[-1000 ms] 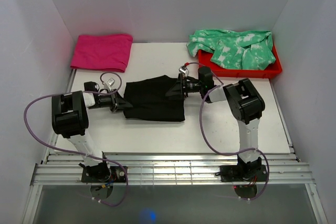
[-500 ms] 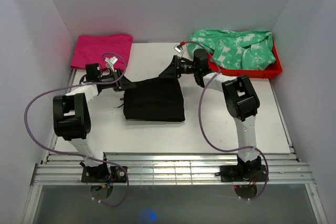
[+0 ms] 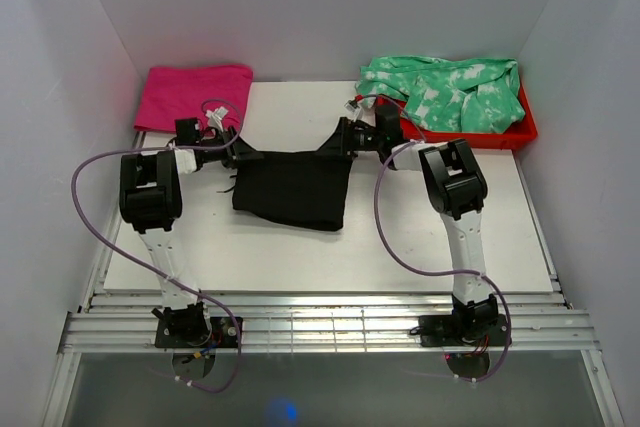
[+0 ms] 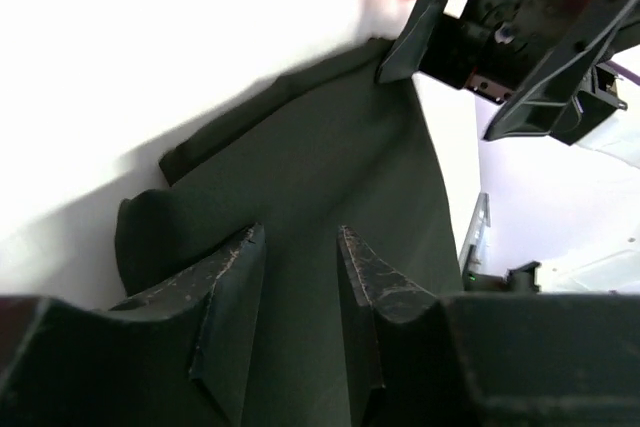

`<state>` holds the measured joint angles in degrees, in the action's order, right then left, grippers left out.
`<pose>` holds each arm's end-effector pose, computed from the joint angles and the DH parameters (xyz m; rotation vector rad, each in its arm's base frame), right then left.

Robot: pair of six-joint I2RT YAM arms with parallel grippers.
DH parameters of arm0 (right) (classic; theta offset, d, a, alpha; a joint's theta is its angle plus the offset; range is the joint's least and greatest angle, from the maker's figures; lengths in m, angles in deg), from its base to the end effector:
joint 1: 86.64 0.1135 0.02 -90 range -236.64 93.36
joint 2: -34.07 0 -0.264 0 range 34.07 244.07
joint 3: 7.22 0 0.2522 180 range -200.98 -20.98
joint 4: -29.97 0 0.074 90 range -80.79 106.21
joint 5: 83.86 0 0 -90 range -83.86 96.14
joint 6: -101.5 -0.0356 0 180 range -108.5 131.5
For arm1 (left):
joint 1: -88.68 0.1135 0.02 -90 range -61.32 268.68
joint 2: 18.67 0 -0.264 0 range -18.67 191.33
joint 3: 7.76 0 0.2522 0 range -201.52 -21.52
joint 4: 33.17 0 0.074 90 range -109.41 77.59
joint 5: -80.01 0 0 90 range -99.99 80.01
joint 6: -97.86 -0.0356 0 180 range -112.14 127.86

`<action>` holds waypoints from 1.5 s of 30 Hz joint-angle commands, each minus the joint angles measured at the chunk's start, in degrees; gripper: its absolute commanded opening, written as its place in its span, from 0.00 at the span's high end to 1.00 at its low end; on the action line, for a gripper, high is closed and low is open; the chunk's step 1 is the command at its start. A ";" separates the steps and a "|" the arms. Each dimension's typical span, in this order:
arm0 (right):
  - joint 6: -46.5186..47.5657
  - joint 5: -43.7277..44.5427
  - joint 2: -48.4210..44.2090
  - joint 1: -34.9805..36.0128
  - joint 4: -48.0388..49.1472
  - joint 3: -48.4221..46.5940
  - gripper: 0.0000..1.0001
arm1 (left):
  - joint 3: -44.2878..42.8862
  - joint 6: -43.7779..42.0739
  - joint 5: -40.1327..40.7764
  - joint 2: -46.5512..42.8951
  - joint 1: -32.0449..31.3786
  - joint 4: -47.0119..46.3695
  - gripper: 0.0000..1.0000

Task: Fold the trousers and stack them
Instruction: Fold the trousers, then neatly place the folded trousers to the corner

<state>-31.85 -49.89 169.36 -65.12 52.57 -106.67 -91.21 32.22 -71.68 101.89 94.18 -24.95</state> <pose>0.4575 0.2121 0.1301 -0.4196 1.9850 1.6338 0.4203 0.0090 0.1240 -0.0446 2.2326 -1.4236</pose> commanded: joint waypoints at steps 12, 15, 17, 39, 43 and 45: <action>54.94 38.68 -22.96 14.65 -53.93 -17.31 0.09 | 15.28 3.07 0.43 -31.33 13.66 3.93 0.16; 58.81 48.02 -21.21 22.83 -57.18 -18.72 0.07 | 16.08 -4.22 2.54 -34.06 14.19 13.50 0.07; 61.19 53.36 -18.76 26.54 -58.24 -19.60 0.07 | 16.60 -5.81 6.65 -35.82 15.32 16.34 0.03; 72.88 72.46 1.29 42.91 -49.55 -22.24 0.19 | 24.87 -0.89 0.34 -37.41 30.36 13.62 0.02; 73.15 72.38 3.41 42.90 -49.19 -21.71 0.38 | 24.60 -3.35 0.70 -38.11 30.36 15.29 0.02; 72.63 71.85 3.76 42.73 -49.19 -21.45 0.74 | 24.34 -5.37 -1.14 -37.67 30.28 19.75 0.02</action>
<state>41.22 21.75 170.36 -22.13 3.74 -129.23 -65.96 30.52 -70.72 66.39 124.23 -10.00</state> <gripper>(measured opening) 0.448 0.977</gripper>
